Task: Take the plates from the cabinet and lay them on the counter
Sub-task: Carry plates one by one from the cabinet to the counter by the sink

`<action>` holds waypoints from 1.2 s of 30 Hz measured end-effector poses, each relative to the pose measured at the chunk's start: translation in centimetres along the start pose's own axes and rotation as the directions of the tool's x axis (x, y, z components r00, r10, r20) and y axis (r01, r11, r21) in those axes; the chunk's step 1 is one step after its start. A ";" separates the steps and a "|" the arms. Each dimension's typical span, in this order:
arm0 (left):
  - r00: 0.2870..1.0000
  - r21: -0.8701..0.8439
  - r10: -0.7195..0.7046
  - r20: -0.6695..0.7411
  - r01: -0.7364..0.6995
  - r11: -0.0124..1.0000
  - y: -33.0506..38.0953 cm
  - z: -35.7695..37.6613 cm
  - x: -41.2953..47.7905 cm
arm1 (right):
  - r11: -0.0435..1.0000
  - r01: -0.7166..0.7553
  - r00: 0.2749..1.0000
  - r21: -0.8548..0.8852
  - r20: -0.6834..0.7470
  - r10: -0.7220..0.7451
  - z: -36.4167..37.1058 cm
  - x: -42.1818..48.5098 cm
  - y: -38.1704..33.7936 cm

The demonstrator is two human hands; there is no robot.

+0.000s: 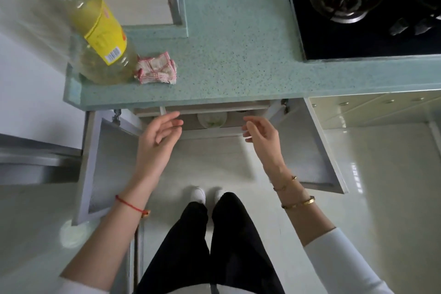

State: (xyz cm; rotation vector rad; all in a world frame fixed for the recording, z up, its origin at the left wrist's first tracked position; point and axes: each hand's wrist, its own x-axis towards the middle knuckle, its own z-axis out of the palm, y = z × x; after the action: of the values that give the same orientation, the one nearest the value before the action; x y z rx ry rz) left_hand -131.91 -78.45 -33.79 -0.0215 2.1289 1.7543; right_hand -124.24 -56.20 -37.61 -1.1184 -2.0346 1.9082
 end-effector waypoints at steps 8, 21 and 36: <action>0.998 0.027 -0.056 -0.008 0.057 0.998 -12.5 3.4 8.2 | 0.983 -0.056 0.998 -0.173 0.006 0.058 3.3 8.6 11.7; 0.989 0.191 -0.098 -0.108 0.117 0.974 -43.6 9.5 29.1 | 0.937 0.034 0.999 -0.347 -0.027 -0.046 10.8 32.3 38.3; 0.981 0.327 -0.101 -0.165 0.151 0.933 -63.5 15.1 47.3 | 0.751 0.164 0.983 -0.639 0.044 -0.177 17.7 50.2 55.1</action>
State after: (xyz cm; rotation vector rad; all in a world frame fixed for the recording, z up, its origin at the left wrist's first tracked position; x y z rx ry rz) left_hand -155.72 -67.40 -110.02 -0.1958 2.4487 1.3315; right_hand -147.19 -45.25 -109.82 -0.9893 -2.7657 1.1080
